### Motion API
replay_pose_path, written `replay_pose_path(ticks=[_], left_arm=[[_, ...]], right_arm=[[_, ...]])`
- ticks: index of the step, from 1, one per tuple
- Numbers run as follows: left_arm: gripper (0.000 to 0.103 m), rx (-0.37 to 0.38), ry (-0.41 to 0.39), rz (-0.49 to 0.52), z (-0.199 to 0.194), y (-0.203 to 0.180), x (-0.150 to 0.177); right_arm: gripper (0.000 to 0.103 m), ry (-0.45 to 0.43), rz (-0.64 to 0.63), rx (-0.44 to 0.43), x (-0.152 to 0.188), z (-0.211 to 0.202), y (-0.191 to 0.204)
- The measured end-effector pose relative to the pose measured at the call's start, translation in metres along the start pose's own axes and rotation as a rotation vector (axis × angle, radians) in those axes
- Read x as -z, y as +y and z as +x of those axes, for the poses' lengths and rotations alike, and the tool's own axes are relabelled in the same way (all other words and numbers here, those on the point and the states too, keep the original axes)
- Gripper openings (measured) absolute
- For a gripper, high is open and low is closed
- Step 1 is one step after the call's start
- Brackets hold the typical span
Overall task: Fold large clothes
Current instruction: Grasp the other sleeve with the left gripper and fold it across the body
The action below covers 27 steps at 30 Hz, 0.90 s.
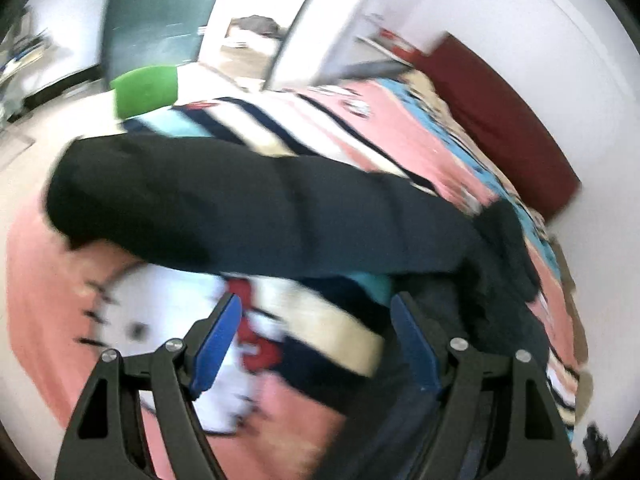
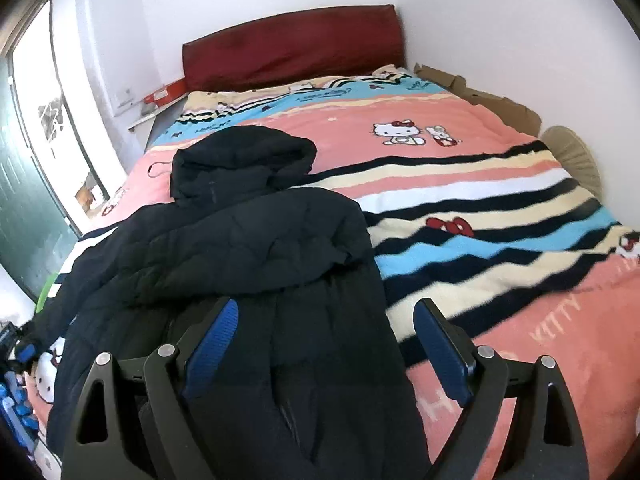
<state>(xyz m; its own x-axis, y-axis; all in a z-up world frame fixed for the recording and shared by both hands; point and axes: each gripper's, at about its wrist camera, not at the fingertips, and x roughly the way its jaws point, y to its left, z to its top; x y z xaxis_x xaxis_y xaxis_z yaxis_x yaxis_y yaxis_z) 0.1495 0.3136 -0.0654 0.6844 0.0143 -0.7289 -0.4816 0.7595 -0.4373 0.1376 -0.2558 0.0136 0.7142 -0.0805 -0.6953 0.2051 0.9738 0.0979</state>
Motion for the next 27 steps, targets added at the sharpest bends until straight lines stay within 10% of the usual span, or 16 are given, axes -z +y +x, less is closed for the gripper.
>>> replay_pose_path(ticks=[9,18,27], left_arm=[[0.076,-0.149,-0.014,-0.284,0.0,0.101,-0.044],[0.071,-0.142,0.066,-0.476,0.041,0.124,-0.061],[0.014,-0.061,0.056,-0.562,0.057,0.131,-0.065]], right_arm=[[0.089,0.006,-0.003,0.007,0.018,-0.023,-0.015],[0.089,0.014,-0.001,0.016,0.022,-0.027,-0.026],[0.089,0.019,-0.028,0.017,0.021,-0.02,-0.024]])
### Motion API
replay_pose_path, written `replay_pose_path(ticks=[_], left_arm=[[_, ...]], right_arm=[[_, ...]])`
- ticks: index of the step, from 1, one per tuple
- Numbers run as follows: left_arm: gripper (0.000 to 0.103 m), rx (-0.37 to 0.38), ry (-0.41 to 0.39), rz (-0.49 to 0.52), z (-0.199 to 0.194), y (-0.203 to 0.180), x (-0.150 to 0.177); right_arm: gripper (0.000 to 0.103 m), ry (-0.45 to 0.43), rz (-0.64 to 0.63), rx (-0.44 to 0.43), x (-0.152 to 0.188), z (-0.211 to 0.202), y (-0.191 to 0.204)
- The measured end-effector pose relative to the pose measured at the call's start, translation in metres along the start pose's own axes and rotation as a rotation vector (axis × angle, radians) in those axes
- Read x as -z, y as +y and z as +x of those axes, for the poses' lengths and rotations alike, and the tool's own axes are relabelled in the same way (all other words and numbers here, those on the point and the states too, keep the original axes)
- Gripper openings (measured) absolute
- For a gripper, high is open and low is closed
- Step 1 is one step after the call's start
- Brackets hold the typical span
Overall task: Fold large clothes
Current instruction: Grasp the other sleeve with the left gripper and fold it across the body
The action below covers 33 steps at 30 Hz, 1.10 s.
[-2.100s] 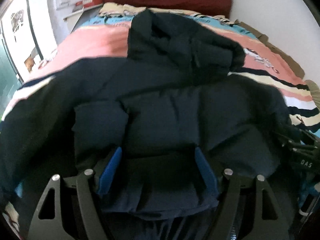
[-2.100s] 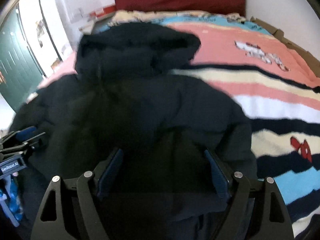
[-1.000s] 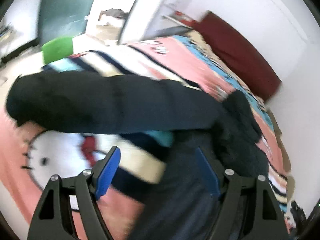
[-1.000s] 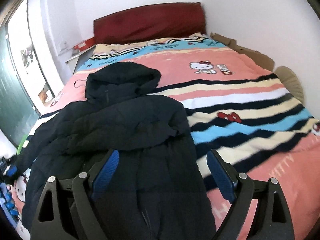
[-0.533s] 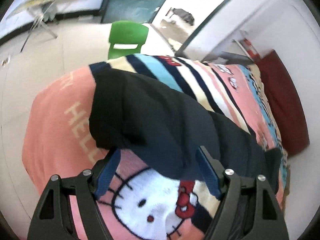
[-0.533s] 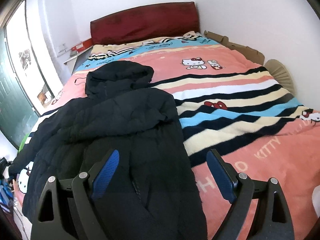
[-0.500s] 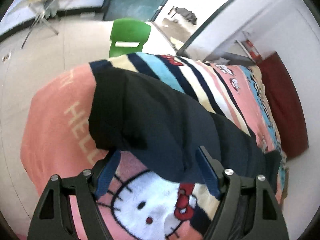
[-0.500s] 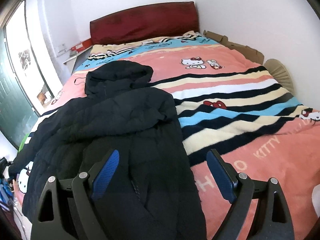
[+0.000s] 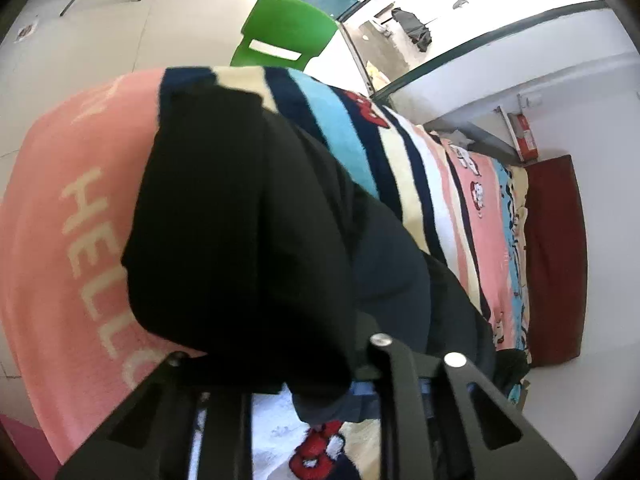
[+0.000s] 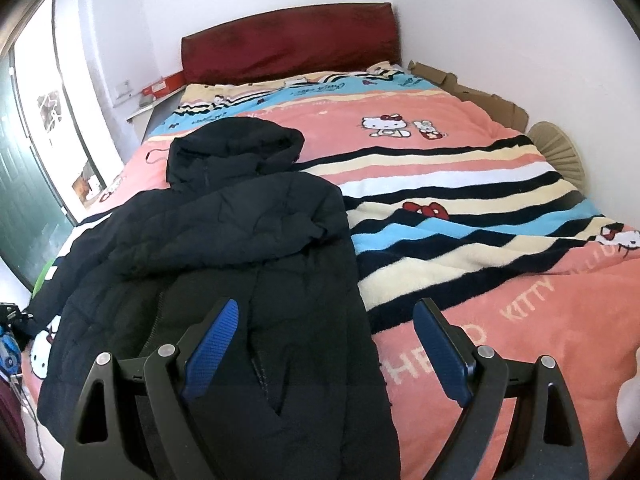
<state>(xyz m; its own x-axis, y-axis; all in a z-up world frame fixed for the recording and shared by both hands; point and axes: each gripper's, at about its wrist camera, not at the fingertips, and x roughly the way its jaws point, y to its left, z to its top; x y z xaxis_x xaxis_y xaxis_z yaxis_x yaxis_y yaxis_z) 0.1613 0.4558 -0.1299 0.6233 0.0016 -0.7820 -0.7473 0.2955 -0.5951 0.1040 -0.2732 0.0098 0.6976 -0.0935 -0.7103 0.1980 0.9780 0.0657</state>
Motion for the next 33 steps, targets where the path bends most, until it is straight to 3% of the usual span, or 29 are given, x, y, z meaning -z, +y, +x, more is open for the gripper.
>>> replay_pose_path(ticks=[4,9,15,19,26,33], left_arm=[[0.009,-0.002,-0.053,0.073,-0.006,-0.016,0.001],[0.008,-0.047,-0.151,0.253,-0.024,-0.051,0.01],[0.008,-0.032,-0.256,0.441,-0.061,-0.116,0.028],[0.008,0.012,-0.317,0.58,-0.089,-0.178,0.052],[0.008,0.164,-0.355,0.8,-0.131,-0.291,0.128],[0.008,0.248,-0.313,1.011,-0.132,-0.374,0.241]], right_arm=[[0.088,0.008,0.0,-0.012,0.002,0.008,0.0],[0.088,0.017,0.01,-0.035,0.005,0.018,-0.004],[0.087,0.015,0.045,-0.057,0.004,0.027,-0.019],[0.087,0.004,0.082,-0.071,0.007,0.031,-0.031],[0.087,-0.007,0.159,-0.087,0.014,0.035,-0.058],[0.087,-0.041,0.194,-0.066,0.016,0.028,-0.084]])
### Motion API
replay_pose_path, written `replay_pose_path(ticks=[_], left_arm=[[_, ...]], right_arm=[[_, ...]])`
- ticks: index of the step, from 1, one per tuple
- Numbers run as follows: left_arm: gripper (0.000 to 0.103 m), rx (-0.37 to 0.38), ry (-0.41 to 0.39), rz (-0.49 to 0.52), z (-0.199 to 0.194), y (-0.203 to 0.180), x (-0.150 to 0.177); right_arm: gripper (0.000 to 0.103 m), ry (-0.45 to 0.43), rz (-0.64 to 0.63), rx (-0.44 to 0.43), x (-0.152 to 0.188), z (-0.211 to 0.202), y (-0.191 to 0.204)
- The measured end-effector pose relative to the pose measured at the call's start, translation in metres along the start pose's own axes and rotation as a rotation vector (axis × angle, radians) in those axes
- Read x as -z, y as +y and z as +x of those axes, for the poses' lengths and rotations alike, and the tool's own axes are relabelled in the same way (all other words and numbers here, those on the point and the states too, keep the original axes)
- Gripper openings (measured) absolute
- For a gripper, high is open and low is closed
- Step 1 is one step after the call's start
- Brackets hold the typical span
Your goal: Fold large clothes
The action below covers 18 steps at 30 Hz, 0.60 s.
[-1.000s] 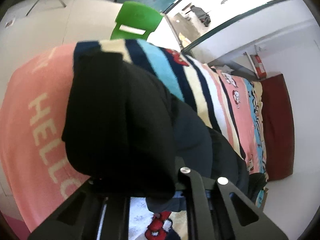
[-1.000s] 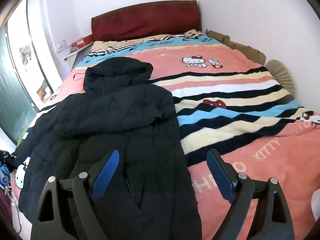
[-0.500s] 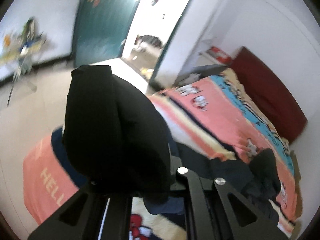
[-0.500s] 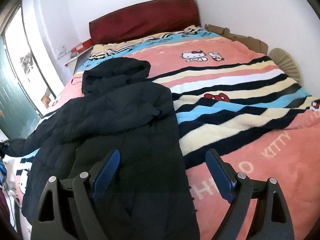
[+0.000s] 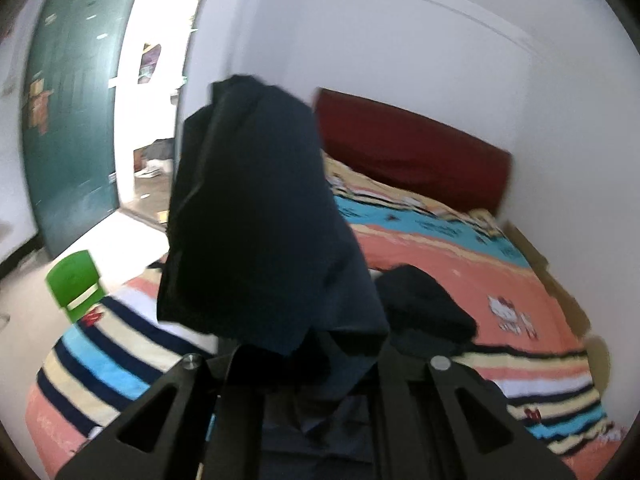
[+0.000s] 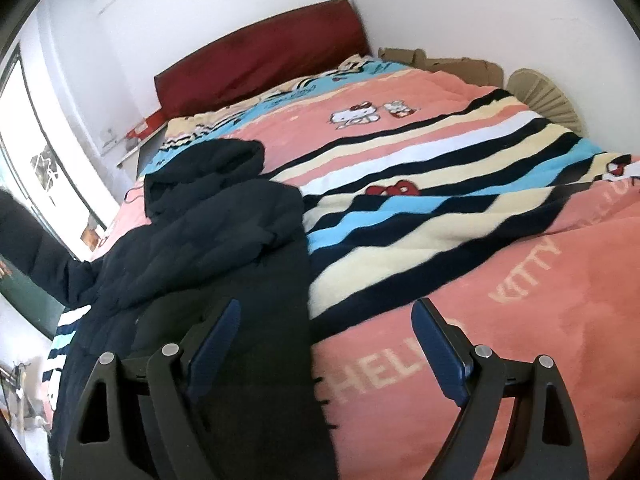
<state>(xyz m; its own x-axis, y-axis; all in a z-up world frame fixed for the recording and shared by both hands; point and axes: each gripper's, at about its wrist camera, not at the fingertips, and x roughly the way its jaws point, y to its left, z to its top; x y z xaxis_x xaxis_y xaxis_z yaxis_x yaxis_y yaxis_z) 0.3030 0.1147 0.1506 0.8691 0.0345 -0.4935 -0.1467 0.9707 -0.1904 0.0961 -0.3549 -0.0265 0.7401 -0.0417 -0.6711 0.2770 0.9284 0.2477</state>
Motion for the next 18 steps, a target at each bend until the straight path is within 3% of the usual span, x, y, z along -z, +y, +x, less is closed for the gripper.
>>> replay_pose_path(ticks=[8,18], left_arm=[[0.008,0.086,0.112,0.164,0.045,-0.132,0.052],[0.008,0.067,0.315,0.288,0.124,-0.211,0.149]], right_arm=[[0.087,-0.057,0.03,0.05,-0.007,-0.013,-0.029],[0.087,-0.095,0.068,0.197,-0.016,-0.018,-0.059]])
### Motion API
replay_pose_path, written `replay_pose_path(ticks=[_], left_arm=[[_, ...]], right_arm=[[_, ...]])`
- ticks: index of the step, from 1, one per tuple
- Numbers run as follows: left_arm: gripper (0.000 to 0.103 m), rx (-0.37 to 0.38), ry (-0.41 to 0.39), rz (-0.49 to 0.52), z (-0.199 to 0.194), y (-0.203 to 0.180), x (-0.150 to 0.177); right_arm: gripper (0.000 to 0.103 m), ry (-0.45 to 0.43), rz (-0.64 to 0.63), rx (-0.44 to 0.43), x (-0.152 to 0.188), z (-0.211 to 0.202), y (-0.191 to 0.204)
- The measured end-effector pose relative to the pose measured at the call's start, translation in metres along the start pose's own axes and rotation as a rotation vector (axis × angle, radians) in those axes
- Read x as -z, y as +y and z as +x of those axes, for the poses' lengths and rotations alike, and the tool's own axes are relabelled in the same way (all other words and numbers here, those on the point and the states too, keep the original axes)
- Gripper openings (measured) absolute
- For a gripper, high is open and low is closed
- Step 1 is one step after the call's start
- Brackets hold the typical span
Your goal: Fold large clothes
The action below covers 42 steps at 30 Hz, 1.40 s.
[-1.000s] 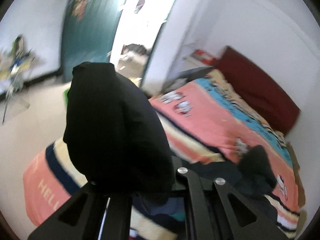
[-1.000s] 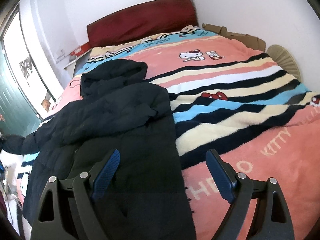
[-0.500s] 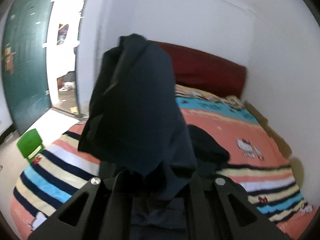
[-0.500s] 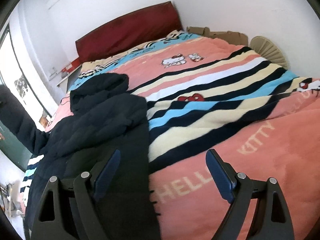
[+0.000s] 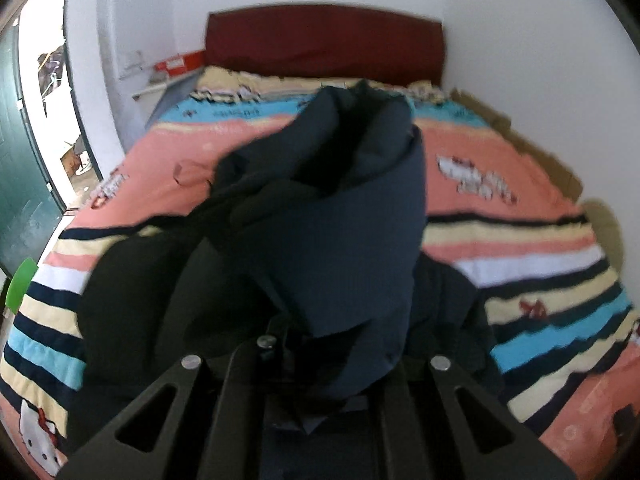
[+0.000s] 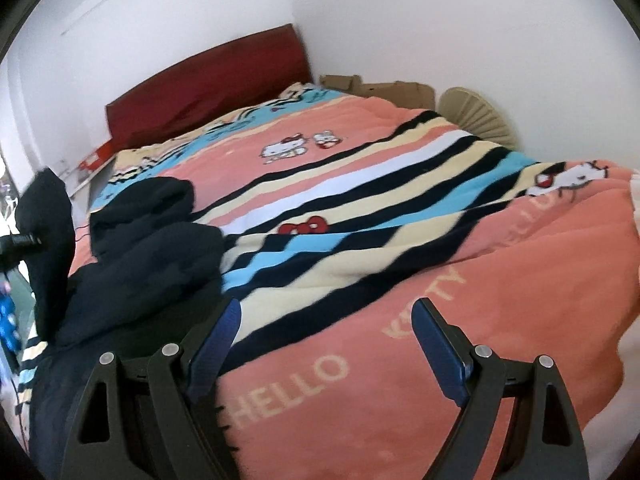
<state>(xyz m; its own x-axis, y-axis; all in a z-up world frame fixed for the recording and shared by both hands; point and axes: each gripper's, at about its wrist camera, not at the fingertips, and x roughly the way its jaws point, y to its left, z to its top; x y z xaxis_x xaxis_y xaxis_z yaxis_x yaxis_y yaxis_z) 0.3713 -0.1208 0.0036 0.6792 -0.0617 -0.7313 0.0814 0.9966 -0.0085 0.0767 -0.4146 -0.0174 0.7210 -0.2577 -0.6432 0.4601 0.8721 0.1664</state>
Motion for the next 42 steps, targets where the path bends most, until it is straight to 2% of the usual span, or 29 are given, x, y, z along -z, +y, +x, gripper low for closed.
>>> replay_pose_path(ticks=[6,10,14,19,24,28,32,33,38,42], left_arm=[[0.011,-0.012,0.119,0.054,0.044,-0.021,0.038],[0.028,0.045,0.144,0.088,0.051,-0.032,0.049],[0.044,0.1,0.129,0.105,0.035,-0.035,0.047],[0.049,0.169,0.092,0.119,0.011,-0.045,0.035],[0.05,0.26,0.035,0.111,-0.025,-0.039,0.021],[0.05,0.318,-0.054,0.095,-0.066,-0.007,0.007],[0.05,0.26,-0.084,0.055,-0.076,0.054,-0.004],[0.05,0.223,-0.08,0.04,-0.072,0.077,-0.006],[0.049,0.055,-0.043,-0.003,-0.041,0.16,-0.009],[0.049,-0.018,-0.031,-0.005,-0.011,0.197,-0.008]], right_arm=[[0.087,0.001,-0.003,0.015,-0.001,0.001,-0.004],[0.087,0.011,-0.014,0.017,0.001,0.004,-0.001],[0.087,0.02,-0.023,0.018,0.005,0.005,0.003],[0.087,0.018,-0.033,0.031,0.007,0.001,0.007],[0.087,0.018,-0.063,0.029,0.008,-0.008,0.019],[0.087,0.019,-0.101,0.012,0.006,-0.015,0.036],[0.087,0.02,-0.168,-0.031,-0.002,-0.015,0.071],[0.087,0.02,-0.193,-0.048,-0.005,-0.014,0.085],[0.087,0.02,-0.292,-0.132,-0.019,-0.001,0.16],[0.087,0.029,-0.379,-0.208,-0.028,0.023,0.234]])
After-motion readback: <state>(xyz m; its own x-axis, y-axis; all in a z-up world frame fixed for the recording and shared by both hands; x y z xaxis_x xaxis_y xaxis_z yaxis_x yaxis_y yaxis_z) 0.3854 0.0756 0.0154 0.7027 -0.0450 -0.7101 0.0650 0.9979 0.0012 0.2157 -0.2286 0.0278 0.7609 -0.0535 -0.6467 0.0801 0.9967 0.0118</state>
